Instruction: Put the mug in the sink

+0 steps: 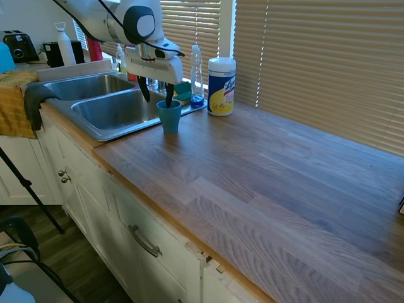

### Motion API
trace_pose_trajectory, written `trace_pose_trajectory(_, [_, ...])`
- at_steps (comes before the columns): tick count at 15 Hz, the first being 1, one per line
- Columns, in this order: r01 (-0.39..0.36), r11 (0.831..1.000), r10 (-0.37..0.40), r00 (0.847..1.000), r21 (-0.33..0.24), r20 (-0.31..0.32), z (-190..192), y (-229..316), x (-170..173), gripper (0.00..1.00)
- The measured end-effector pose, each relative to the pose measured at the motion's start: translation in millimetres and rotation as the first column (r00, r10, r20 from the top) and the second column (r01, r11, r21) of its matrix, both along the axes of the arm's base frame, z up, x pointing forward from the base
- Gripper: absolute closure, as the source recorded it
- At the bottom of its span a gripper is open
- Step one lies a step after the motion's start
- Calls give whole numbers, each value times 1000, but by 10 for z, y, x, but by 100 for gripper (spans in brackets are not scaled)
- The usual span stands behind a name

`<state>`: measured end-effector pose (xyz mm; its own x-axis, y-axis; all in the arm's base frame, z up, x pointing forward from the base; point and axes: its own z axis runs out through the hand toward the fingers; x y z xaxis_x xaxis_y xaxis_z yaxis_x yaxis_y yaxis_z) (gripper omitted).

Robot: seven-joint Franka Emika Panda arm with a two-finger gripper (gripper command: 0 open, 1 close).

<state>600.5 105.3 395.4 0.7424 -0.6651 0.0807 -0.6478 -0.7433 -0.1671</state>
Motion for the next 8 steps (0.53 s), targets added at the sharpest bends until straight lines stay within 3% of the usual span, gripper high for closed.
trace_pose_trajectory(1, [5, 1000, -5, 1000, -3, -14, -108, -14, 51, 100])
trace_pose_trajectory(8, [34, 999, -35, 998, -15, -50, -366, -11, 126, 100])
